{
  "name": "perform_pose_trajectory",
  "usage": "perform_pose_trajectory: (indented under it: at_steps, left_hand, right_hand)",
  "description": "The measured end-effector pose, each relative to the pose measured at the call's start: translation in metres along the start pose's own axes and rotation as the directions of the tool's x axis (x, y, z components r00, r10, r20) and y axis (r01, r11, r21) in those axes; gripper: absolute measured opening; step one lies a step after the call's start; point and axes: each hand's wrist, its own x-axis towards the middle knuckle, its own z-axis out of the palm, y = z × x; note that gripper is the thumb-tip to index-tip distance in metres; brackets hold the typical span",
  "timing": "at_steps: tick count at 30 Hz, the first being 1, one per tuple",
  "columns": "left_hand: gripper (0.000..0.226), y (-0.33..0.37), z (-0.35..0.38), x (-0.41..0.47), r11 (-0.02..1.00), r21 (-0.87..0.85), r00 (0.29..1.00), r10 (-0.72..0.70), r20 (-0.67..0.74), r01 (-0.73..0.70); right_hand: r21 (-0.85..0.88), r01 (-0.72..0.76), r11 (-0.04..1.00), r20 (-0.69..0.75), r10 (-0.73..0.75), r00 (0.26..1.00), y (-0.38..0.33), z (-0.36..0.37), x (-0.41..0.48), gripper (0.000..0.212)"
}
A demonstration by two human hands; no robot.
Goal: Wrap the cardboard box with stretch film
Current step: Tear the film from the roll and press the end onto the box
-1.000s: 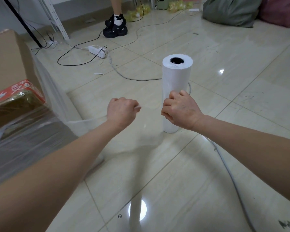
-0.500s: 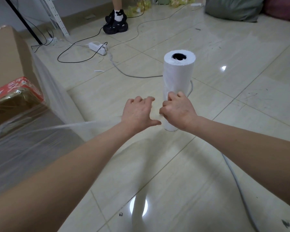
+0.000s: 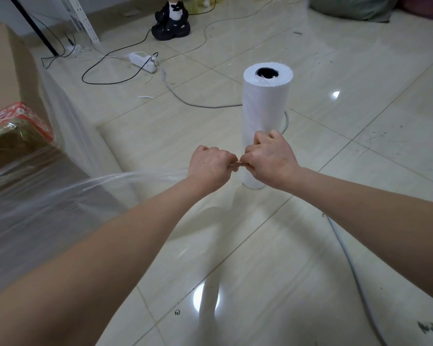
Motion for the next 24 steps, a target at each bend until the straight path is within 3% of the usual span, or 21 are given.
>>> perform_pose_trajectory:
  at_steps: [13,24]
  left_hand:
    - [0.027,-0.0057,0.0032,0.0057,0.871,-0.285,0.916,-0.372,0.151,0.400]
    - [0.026,-0.0107,0.0034,0.0082,0.823,-0.290,0.873,-0.452,0.184,0.488]
  right_hand:
    - [0.071,0.083,0.994,-0.059,-0.079,0.995,0.0017,-0.0031,-0.0023,0.015]
    - [0.135,0.125,0.983,-0.128,-0.107,0.986,0.0009,-0.0038,-0.0038,0.018]
